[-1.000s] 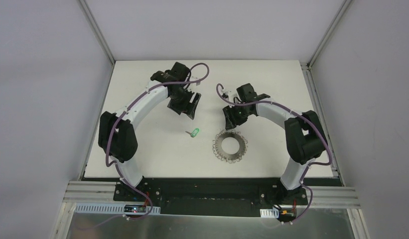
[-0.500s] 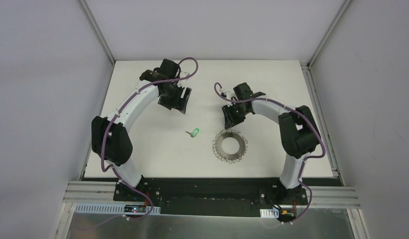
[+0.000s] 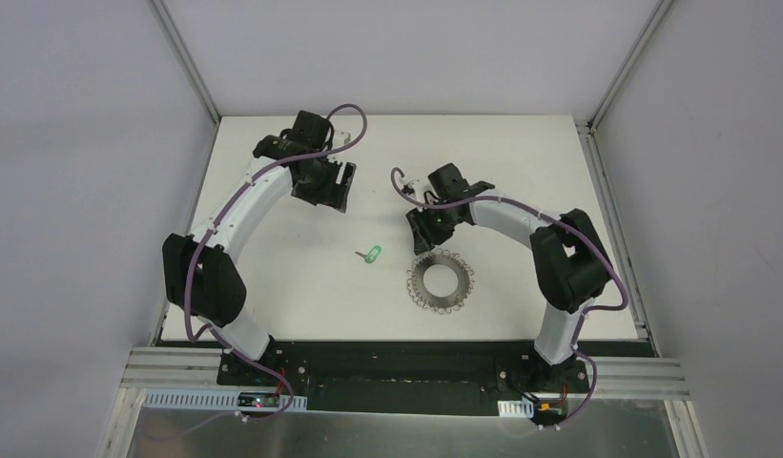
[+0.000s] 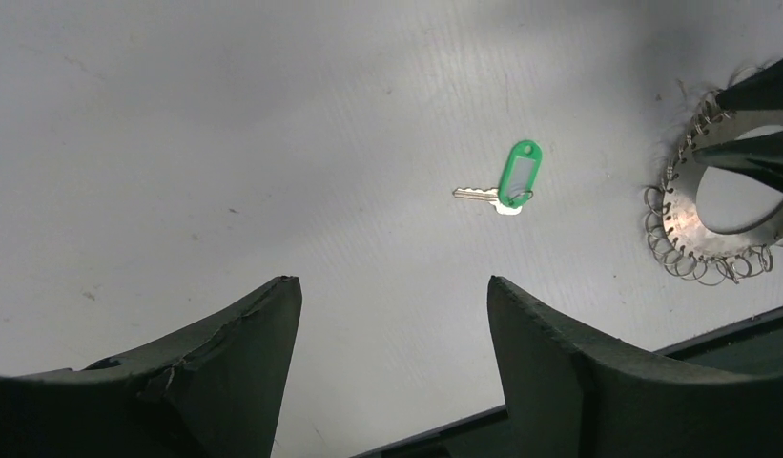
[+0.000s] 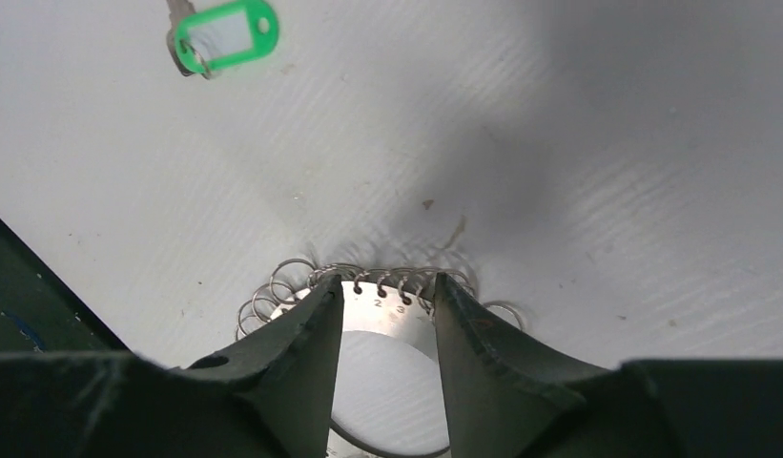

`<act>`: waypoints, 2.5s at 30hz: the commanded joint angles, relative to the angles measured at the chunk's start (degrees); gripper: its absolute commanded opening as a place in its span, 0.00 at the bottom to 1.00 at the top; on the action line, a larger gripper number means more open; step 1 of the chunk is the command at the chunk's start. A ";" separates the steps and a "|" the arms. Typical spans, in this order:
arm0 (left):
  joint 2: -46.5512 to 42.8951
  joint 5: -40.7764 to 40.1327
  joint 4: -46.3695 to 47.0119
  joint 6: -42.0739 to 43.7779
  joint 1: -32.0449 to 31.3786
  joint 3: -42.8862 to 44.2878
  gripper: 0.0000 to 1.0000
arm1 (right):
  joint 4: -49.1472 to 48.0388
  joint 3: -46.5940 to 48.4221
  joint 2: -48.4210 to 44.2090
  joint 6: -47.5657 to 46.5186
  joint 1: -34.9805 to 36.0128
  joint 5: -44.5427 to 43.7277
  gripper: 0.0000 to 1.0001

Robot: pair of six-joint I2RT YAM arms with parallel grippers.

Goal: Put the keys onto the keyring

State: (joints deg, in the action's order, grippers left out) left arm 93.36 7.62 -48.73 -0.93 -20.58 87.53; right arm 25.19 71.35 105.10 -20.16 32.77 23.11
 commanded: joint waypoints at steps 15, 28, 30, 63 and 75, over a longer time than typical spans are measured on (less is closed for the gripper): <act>-6.56 -1.35 2.00 -1.80 5.99 -2.92 0.73 | -0.55 -0.55 0.03 -1.21 8.43 -8.05 0.41; -7.67 0.45 2.98 -1.88 6.08 -4.38 0.74 | 0.15 -2.00 0.54 -2.69 11.24 -15.26 0.37; -7.58 0.78 2.87 -1.88 6.08 -4.38 0.73 | 0.32 -2.02 0.39 -3.17 11.27 -16.79 0.33; -7.44 0.62 1.88 -1.53 6.94 -3.05 0.75 | 0.47 -5.45 -5.52 -13.69 17.20 -14.58 0.41; -7.06 1.74 1.90 -1.62 7.56 -3.19 0.75 | 0.52 -4.56 -3.15 -14.38 17.63 -15.82 0.33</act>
State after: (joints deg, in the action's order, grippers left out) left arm 88.38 8.08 -46.33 -2.17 -13.76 83.46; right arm 25.47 64.93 101.21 -33.71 50.04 8.45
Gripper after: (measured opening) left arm 0.745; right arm 0.344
